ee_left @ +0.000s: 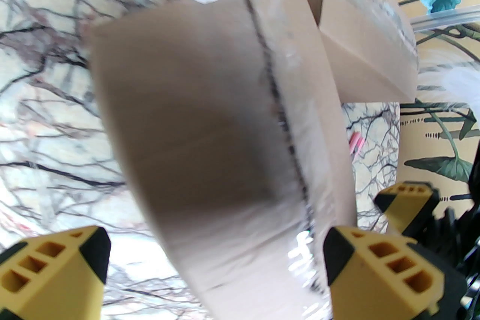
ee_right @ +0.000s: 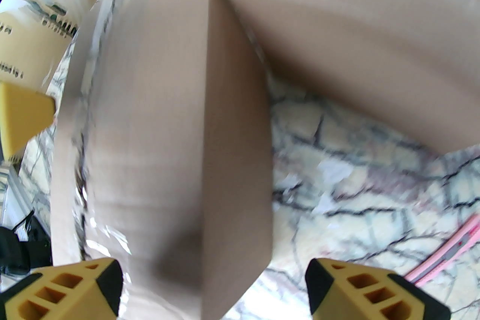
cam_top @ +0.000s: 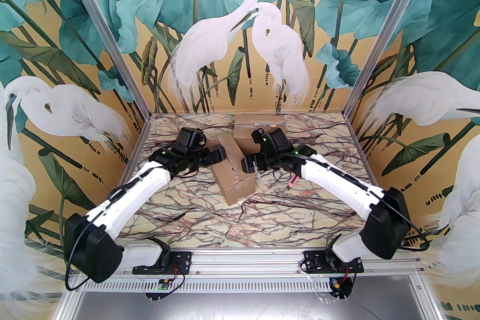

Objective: Unpack the express box

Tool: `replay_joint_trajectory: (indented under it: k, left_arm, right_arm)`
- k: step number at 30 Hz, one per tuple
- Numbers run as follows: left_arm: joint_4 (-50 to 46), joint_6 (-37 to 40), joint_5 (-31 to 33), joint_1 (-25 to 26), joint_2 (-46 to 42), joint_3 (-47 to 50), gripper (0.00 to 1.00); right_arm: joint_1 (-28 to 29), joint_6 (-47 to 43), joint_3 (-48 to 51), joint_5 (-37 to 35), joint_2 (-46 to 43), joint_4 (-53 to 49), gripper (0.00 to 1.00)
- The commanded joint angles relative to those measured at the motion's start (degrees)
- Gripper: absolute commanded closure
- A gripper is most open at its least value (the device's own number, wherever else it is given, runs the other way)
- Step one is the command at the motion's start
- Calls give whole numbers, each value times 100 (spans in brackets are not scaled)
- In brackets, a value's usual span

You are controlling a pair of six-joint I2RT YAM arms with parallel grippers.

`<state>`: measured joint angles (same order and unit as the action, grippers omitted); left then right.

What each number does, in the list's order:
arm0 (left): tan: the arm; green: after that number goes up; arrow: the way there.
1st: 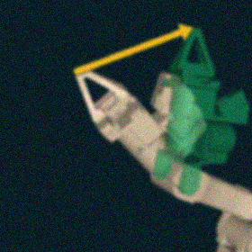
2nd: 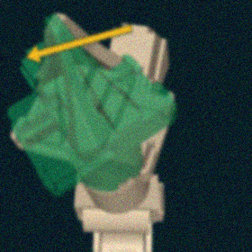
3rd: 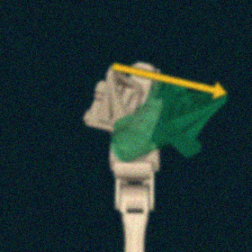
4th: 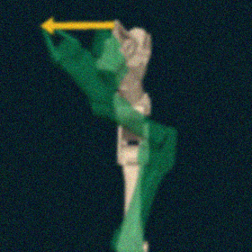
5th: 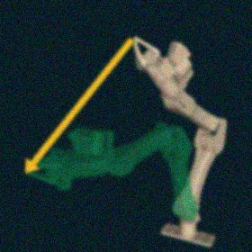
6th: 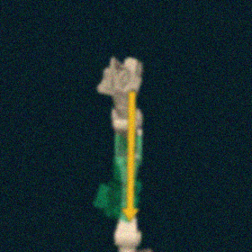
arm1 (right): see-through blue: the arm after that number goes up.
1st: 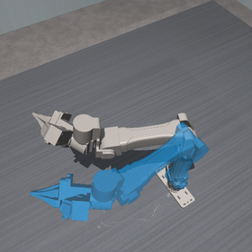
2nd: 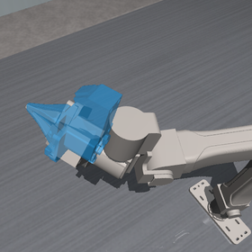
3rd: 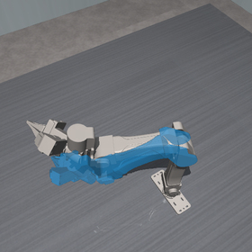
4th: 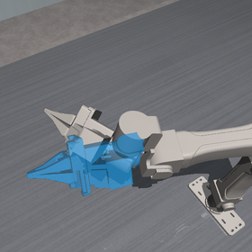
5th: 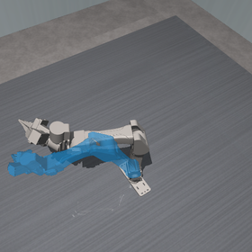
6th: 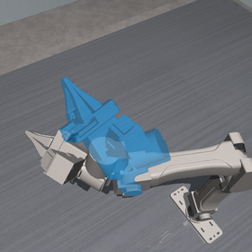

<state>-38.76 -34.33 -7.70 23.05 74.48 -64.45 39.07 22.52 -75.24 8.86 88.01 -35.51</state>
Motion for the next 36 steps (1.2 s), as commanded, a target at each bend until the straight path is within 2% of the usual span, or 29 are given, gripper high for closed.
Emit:
replay_joint_trajectory:
  k: [1, 8, 15, 21, 36]
  left_arm:
    - [-180, 271, -308, -191, -6, 82, 1]
    - [70, 351, -634, -327, 224, 296, 1]
    - [140, 459, -636, -414, 493, 454, 1]
    - [190, 567, -649, -468, 550, 598, 1]
    - [168, 841, -1080, -705, 621, 558, 3]
  right_arm:
    - [223, -40, -526, -525, 285, -270, 10]
    - [641, -298, -1444, -933, 1085, -703, 8]
    - [970, -494, -2269, -1776, 1850, -1222, 5]
    - [1238, -619, -2576, -2441, 2165, -1426, 1]
    - [1265, -606, -1867, -2217, 2231, -816, 1]
